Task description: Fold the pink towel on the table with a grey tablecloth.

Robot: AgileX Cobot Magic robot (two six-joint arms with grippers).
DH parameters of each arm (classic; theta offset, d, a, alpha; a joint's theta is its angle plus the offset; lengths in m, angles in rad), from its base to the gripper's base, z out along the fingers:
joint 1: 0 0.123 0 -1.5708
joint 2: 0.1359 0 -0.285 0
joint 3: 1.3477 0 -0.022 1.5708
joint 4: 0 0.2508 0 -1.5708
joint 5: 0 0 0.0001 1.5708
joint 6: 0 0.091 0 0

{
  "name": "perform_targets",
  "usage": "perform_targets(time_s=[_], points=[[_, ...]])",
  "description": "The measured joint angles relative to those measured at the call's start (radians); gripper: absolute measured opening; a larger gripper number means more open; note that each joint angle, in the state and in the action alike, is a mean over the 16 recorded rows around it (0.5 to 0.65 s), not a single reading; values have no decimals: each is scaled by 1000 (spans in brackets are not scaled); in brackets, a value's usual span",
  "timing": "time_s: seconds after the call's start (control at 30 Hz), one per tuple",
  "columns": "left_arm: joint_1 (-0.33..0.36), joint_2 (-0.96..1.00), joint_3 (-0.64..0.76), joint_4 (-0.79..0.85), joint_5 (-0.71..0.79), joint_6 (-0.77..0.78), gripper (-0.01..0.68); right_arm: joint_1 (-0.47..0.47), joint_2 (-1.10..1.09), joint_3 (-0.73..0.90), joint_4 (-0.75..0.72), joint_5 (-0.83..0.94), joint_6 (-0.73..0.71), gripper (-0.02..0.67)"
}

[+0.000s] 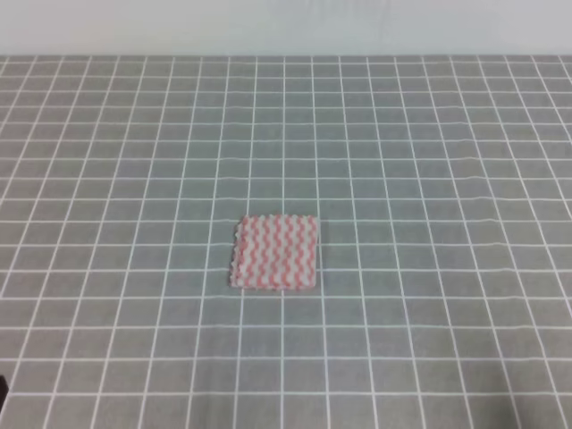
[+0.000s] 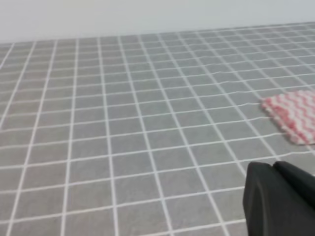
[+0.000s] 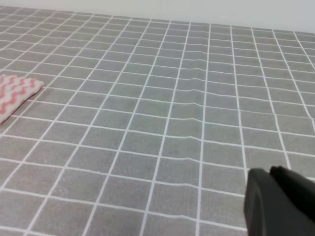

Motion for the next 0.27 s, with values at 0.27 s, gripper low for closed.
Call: perform_targets(time_s=[0.27], points=[[50, -30, 0, 35, 37, -34, -4, 0, 0, 3, 0, -3, 0, -15]])
